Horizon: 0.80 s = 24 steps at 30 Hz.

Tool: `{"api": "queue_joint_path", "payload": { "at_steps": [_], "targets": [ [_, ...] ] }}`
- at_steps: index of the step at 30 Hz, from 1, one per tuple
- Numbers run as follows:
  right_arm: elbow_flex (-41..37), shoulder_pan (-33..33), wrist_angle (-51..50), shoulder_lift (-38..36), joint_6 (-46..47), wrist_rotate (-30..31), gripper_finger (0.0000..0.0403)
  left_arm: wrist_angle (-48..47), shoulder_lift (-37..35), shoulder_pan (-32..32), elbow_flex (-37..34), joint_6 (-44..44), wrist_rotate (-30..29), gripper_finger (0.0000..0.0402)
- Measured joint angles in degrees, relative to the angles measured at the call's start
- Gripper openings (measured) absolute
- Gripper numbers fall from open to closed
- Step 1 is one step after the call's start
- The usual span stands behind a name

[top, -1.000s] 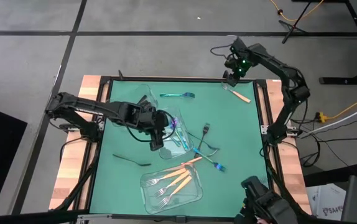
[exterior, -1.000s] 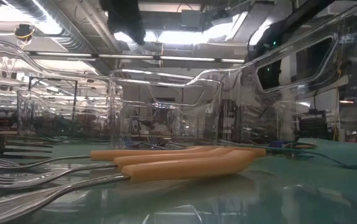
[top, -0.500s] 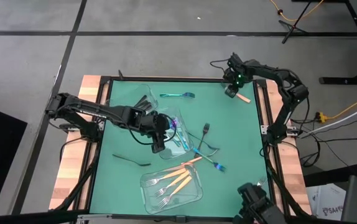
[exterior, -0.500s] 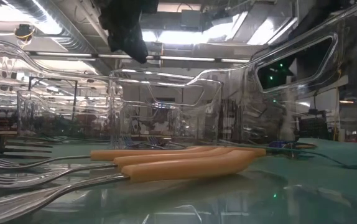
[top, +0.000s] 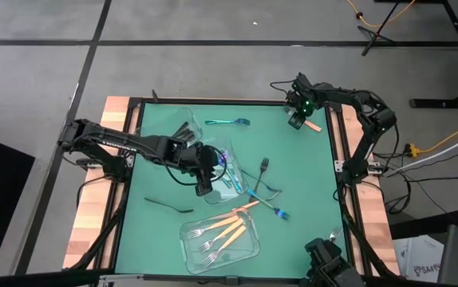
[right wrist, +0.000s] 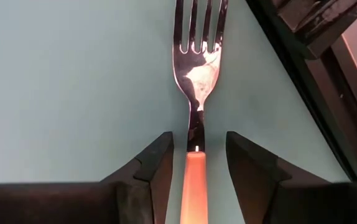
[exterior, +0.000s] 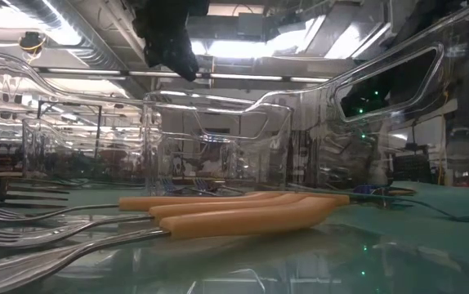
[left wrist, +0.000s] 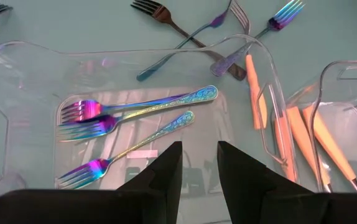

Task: Sort silverware by color (type)
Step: Put the yellow fork into the bottom transparent bin

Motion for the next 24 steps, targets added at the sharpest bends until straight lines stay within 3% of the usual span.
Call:
{"api": "queue_joint_path", "payload": {
  "at_steps": [7, 17, 24],
  "targets": [
    [0.0, 0.0, -0.1, 0.0, -0.5, 0.0, 0.0131, 0.7, 0.0, -0.2, 0.0, -0.6, 0.0, 0.0094],
    [-0.1, 0.0, -0.5, 0.0, -0.2, -4.1, 0.0014, 0.8, 0.0, -1.4, 0.0, -2.2, 0.0, 0.0094],
    [-0.1, 4.9, -0.8, -0.3, -0.1, -5.5, 0.0008, 0.6, -1.8, -1.3, -0.1, -3.0, 0.0, 0.0094]
  ]
}}
